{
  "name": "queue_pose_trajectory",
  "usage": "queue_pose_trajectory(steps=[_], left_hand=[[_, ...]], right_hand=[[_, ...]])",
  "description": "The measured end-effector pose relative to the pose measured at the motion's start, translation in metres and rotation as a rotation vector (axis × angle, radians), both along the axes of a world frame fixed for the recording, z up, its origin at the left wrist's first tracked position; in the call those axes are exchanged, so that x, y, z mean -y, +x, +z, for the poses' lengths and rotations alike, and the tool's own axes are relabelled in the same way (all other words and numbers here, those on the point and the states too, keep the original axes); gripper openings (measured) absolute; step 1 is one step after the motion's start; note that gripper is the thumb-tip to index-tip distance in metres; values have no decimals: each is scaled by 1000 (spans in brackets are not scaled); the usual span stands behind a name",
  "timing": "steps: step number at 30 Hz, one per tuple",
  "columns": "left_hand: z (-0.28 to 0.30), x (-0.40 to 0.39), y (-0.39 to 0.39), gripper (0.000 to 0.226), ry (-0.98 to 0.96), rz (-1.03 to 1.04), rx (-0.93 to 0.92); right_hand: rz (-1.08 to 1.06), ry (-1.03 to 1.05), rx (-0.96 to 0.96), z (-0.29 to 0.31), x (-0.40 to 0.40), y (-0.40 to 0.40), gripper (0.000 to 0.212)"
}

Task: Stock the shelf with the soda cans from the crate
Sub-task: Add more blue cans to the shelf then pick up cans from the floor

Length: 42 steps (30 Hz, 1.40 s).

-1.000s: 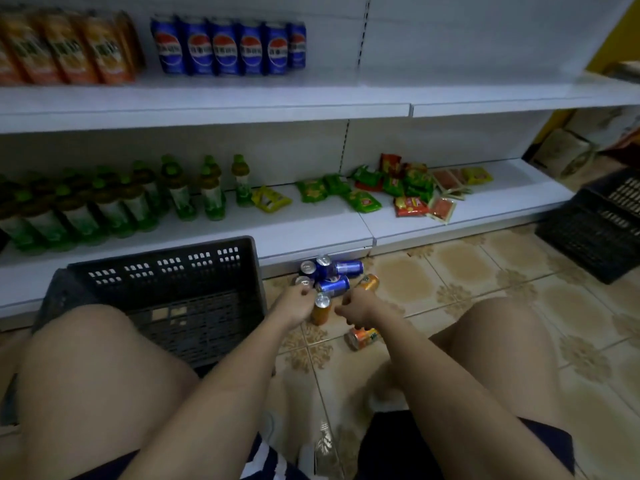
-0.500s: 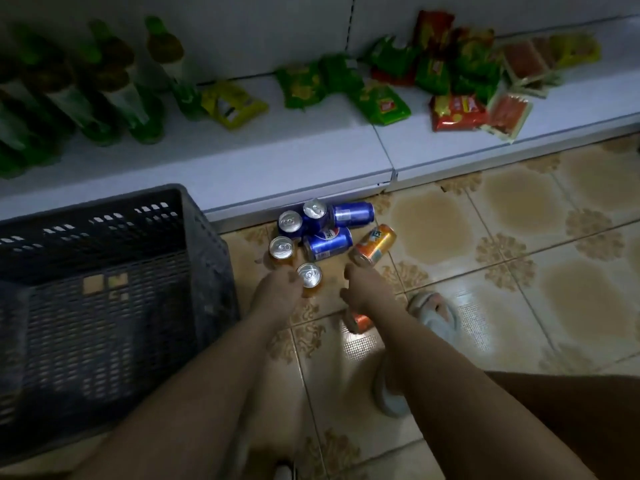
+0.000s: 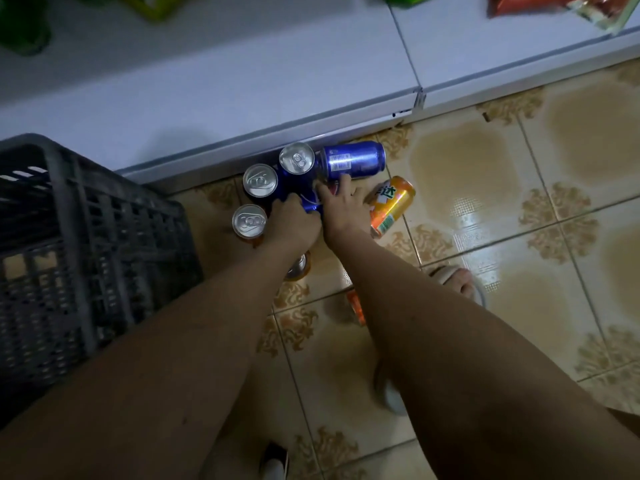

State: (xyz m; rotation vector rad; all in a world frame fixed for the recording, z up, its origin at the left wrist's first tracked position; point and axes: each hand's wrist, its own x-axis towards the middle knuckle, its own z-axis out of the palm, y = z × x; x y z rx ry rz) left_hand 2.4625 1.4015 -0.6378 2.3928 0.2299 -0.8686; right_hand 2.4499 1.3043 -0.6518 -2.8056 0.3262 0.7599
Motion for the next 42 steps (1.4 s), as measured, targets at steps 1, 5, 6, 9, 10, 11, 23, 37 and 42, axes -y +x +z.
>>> queue_pose_trajectory(steps=[1,5,6,9,10,11,23,37,42], left_hand=[[-3,0,1,36,-4,20,-7],[-6,-2,1,45,-17,86,-54],[-5,-3,1,45,-15,78,-72],[-7,-6,3,24,-8,-9,-118],[-7,-6,5,20,6,-18,-114],[-4,-6,7,18,18,-21,-109],[-8,-11,0,32,30,-103,-154],[145,-28,7,34,68,-331,343],[255,-50,34,39,190,-441,808]], right_hand=[[-44,27,0,-1,-1,1,70],[-202,139,-28,-2,-5,0,60],[-258,116,11,-6,-6,-2,53],[-405,10,169,-11,-13,-14,40],[-510,59,155,-12,-15,-19,43],[-668,164,130,-12,-19,-24,49],[-1260,694,-4,-20,-13,-11,87],[-930,1120,280,135,10,-42,62],[-723,1173,435,251,4,-23,57]])
